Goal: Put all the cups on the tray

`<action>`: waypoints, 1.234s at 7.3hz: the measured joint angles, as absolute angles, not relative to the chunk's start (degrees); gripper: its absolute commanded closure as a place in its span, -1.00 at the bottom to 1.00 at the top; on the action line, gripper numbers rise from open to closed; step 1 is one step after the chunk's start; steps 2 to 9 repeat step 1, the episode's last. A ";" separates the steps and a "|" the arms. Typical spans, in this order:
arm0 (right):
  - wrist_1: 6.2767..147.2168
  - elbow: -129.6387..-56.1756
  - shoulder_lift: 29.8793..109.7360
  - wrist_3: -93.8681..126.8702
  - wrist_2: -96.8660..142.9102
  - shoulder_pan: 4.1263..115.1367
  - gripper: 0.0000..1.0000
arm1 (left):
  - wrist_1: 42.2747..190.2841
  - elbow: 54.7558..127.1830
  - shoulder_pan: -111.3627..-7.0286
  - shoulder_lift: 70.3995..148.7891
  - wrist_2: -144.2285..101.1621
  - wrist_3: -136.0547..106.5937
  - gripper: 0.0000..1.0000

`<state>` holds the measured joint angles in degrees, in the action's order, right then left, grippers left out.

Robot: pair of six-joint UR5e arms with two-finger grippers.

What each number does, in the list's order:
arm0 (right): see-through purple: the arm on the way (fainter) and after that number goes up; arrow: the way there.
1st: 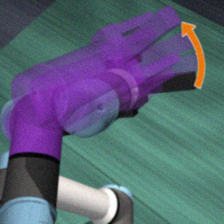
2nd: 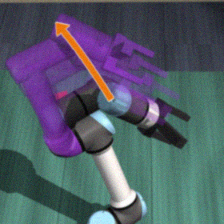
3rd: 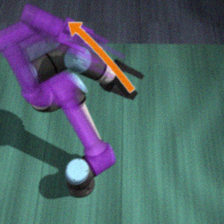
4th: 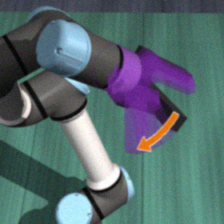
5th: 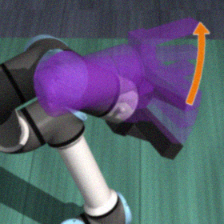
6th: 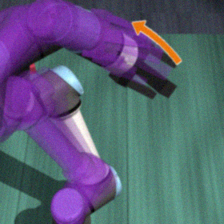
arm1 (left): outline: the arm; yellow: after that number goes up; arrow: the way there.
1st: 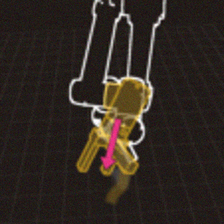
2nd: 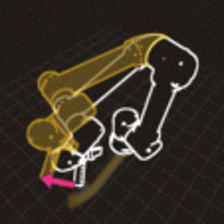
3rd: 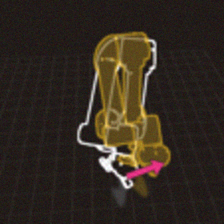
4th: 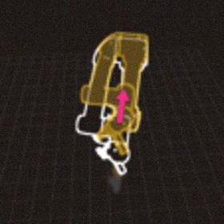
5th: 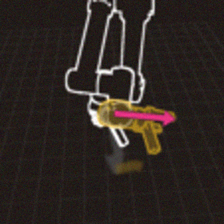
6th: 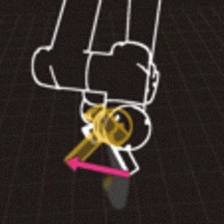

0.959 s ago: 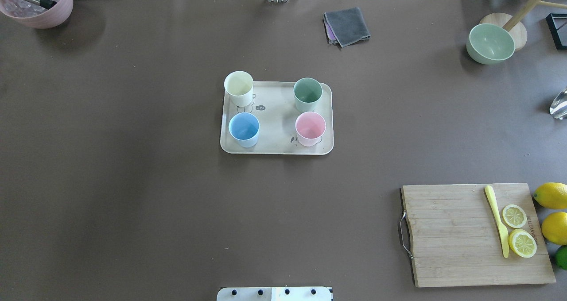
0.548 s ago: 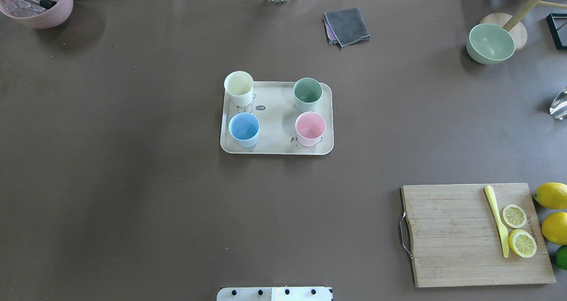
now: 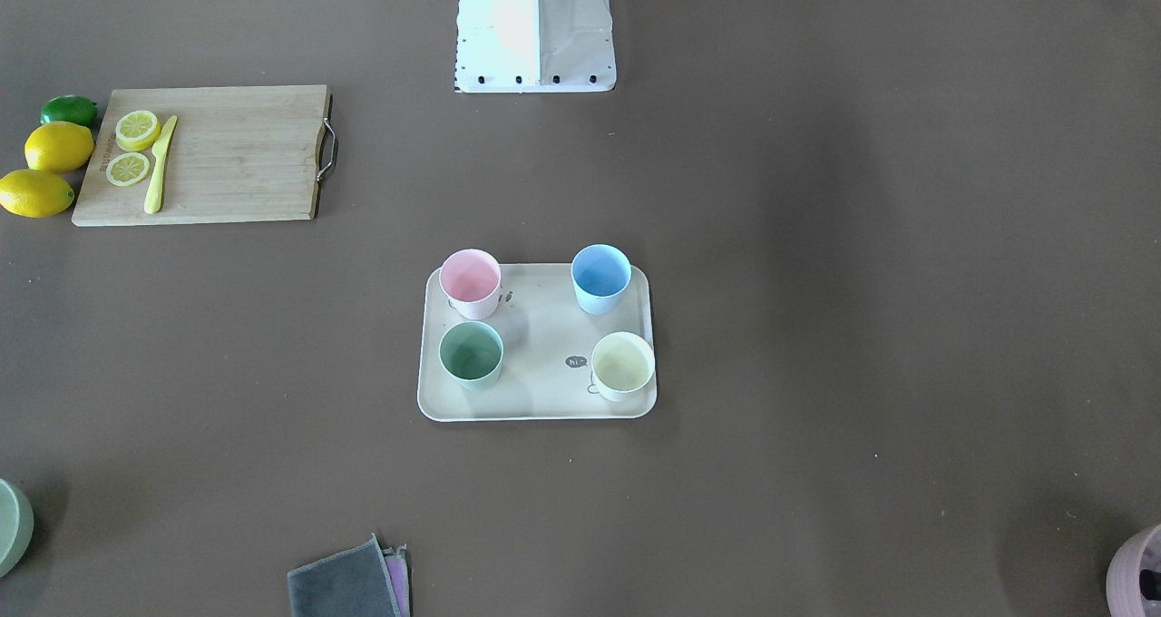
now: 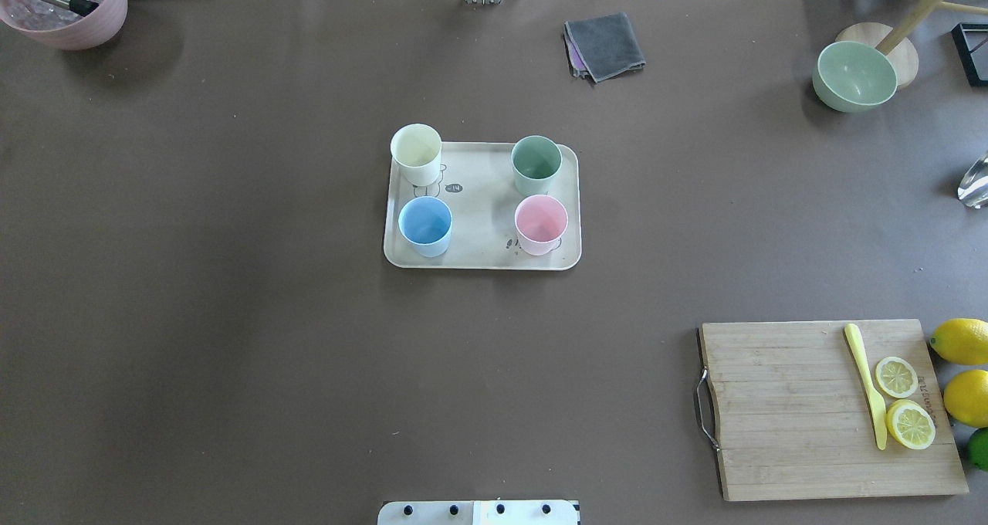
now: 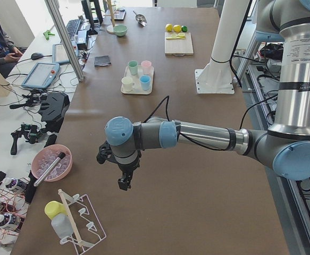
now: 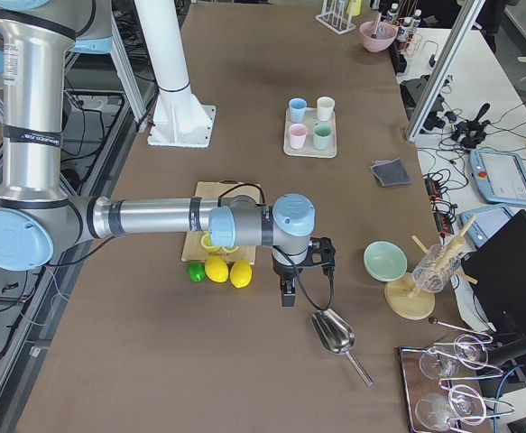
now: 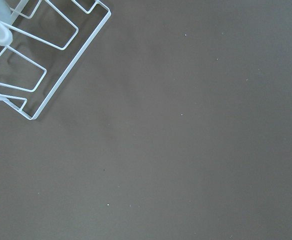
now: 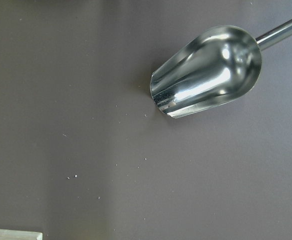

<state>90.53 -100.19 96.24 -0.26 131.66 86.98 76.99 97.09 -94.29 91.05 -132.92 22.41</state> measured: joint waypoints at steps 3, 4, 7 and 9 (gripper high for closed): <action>90.53 -100.20 96.24 -0.26 131.66 86.93 -1.00 | 76.99 97.09 -94.29 91.05 -132.93 22.41 -0.97; 90.53 -100.20 96.24 -0.26 131.66 86.93 -1.00 | 76.99 97.09 -94.29 91.05 -132.93 22.41 -0.97; 90.53 -100.20 96.24 -0.26 131.66 86.93 -1.00 | 76.99 97.09 -94.29 91.05 -132.93 22.41 -0.97; 90.53 -100.20 96.24 -0.26 131.66 86.93 -1.00 | 76.99 97.09 -94.29 91.05 -132.93 22.41 -0.97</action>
